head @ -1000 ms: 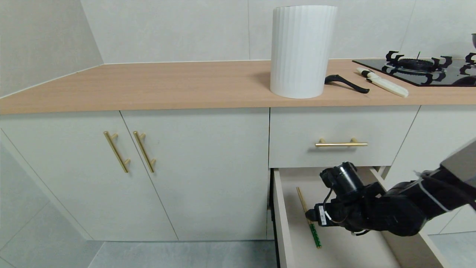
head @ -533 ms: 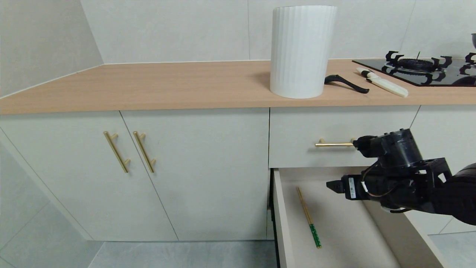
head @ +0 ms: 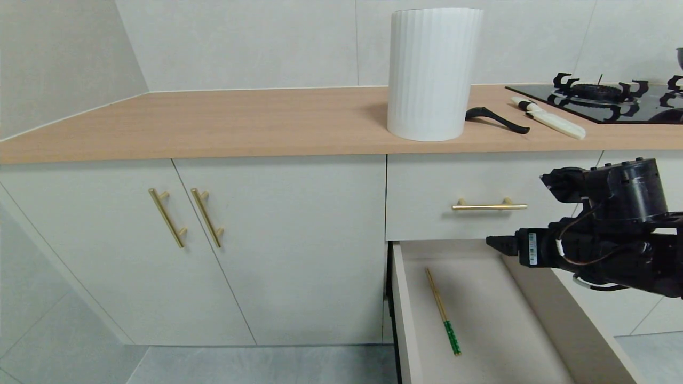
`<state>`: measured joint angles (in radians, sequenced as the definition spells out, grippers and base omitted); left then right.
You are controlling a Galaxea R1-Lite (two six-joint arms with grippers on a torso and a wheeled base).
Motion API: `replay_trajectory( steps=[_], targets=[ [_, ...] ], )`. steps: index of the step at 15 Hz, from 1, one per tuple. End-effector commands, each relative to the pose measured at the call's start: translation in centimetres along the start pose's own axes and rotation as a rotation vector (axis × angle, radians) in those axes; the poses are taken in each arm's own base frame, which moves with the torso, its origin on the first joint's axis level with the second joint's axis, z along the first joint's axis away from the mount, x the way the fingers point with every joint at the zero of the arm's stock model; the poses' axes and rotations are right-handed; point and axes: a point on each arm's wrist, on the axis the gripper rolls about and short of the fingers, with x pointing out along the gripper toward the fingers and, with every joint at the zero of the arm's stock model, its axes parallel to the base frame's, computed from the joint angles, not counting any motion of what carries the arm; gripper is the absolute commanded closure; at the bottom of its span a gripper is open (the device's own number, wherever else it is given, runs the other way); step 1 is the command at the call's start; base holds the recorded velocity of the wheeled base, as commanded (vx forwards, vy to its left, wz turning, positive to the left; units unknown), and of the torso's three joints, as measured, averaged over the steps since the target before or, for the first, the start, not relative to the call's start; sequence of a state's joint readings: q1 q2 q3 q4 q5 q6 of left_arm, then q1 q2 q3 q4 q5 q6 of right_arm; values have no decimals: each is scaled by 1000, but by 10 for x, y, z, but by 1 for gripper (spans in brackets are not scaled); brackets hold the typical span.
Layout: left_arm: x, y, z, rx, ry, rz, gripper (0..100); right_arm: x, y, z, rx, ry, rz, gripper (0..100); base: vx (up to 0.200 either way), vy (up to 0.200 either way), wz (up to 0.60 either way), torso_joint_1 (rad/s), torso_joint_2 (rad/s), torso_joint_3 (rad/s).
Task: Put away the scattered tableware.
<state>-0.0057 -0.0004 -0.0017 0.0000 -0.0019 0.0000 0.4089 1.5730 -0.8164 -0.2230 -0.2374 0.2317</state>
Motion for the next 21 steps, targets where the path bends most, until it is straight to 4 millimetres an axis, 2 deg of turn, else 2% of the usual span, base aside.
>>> replay_trajectory(
  steps=[1,8,21],
  targets=[
    [0,0,0,0,1,0,0,-6,-2,4,9,-22,-1,0,0,0,0,0,0,0],
    [0,0,0,0,1,0,0,-5,-5,4,-13,-21,-10,0,0,0,0,101,-367,-274],
    [0,0,0,0,1,0,0,-3,-5,4,-13,-21,-11,0,0,0,0,184,-470,-281]
  ],
)
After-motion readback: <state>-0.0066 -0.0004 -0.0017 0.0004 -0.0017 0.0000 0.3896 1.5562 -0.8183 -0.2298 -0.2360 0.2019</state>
